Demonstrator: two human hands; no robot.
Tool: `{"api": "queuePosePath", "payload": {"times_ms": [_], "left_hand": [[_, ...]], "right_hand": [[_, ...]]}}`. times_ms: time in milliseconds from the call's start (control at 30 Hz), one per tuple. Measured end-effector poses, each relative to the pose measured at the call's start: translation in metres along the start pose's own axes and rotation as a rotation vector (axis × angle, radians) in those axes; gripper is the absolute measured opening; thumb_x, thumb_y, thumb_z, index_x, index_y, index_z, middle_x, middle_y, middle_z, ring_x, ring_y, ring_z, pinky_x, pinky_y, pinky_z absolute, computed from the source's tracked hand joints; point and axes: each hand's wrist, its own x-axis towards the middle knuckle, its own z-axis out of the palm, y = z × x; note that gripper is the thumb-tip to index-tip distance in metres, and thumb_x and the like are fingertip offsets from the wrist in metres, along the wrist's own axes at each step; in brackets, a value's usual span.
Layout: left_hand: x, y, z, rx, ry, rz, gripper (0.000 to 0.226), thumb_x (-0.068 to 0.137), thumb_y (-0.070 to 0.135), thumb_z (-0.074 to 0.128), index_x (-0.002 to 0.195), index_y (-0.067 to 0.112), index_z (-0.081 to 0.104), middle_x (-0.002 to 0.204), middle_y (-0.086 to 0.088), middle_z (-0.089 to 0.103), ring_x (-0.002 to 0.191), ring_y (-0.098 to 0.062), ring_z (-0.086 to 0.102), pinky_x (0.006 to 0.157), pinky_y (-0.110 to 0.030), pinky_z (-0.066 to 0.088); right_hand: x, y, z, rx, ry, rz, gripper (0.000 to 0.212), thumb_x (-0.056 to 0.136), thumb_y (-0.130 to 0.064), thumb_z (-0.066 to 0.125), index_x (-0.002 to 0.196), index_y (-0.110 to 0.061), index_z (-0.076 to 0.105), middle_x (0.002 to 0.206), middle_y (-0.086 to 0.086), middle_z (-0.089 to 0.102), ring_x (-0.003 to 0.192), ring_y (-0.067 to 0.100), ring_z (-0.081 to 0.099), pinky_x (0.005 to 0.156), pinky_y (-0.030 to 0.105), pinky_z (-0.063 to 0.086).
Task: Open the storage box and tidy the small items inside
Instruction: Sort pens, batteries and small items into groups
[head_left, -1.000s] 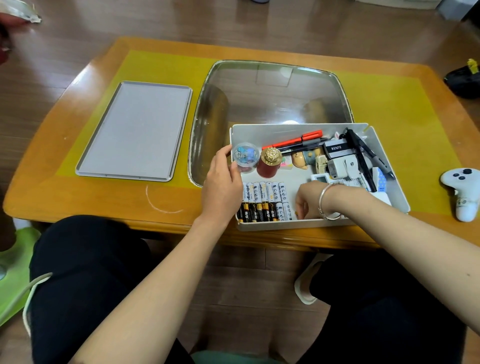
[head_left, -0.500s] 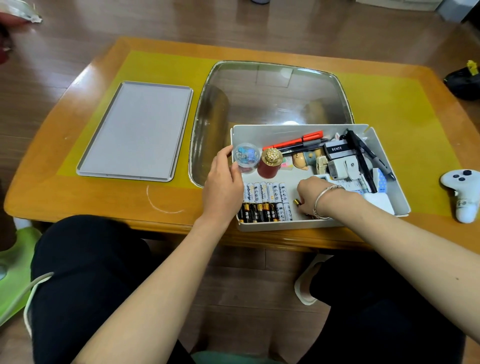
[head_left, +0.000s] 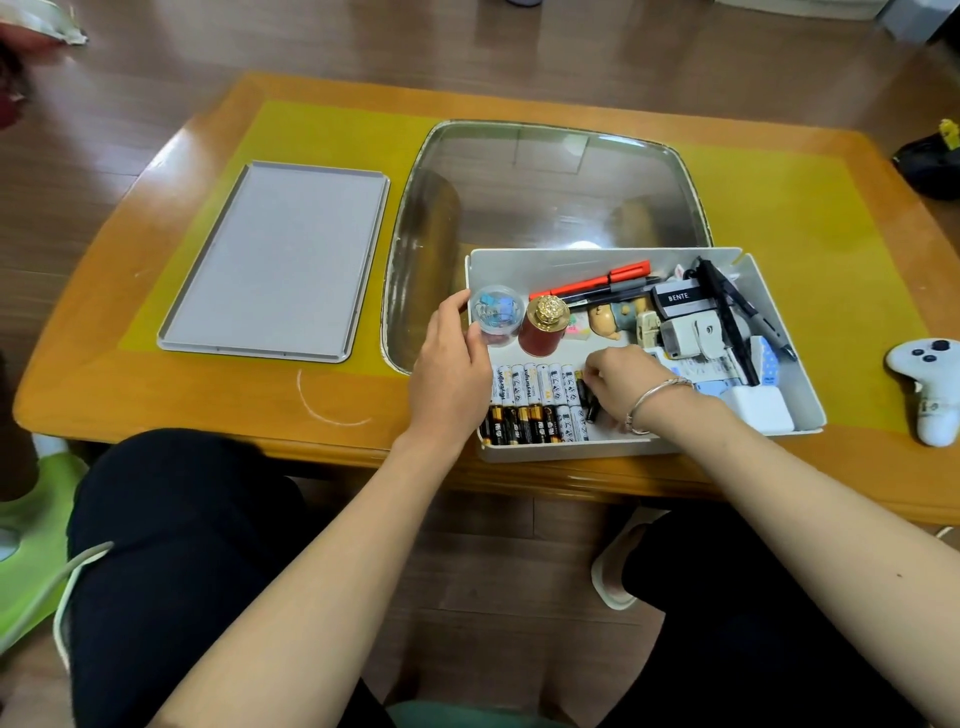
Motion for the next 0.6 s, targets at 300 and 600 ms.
{"api": "queuePosePath", "payload": {"times_ms": [300,600], "left_hand": [[0.0001,-0.0003,0.0005,-0.004,-0.006,-0.003,0.036,0.101,0.021,0.042,0.137,0.018,0.042,0.133,0.002,0.052,0.111,-0.007,0.052,0.071,-0.013,0.047],[0.0004,-0.0024,0.0023,0.02,-0.005,-0.008,0.036,0.101,0.022,0.042,0.137,0.02,0.041,0.134,0.003,0.051,0.105,0.0,0.047,0.065,-0.005,0.038]], "right_hand": [[-0.0027,0.0013,-0.0052,0.083,-0.071,0.005,0.043,0.079,-0.021,0.068,0.119,-0.016,0.055,0.1,0.009,0.066,0.072,0.024,0.058,0.073,0.034,0.055],[0.0024,0.0031,0.0007,0.056,-0.036,-0.04,0.049,0.083,-0.024,0.068,0.13,-0.021,0.053,0.109,0.008,0.067,0.106,0.026,0.058,0.087,0.03,0.046]]}}
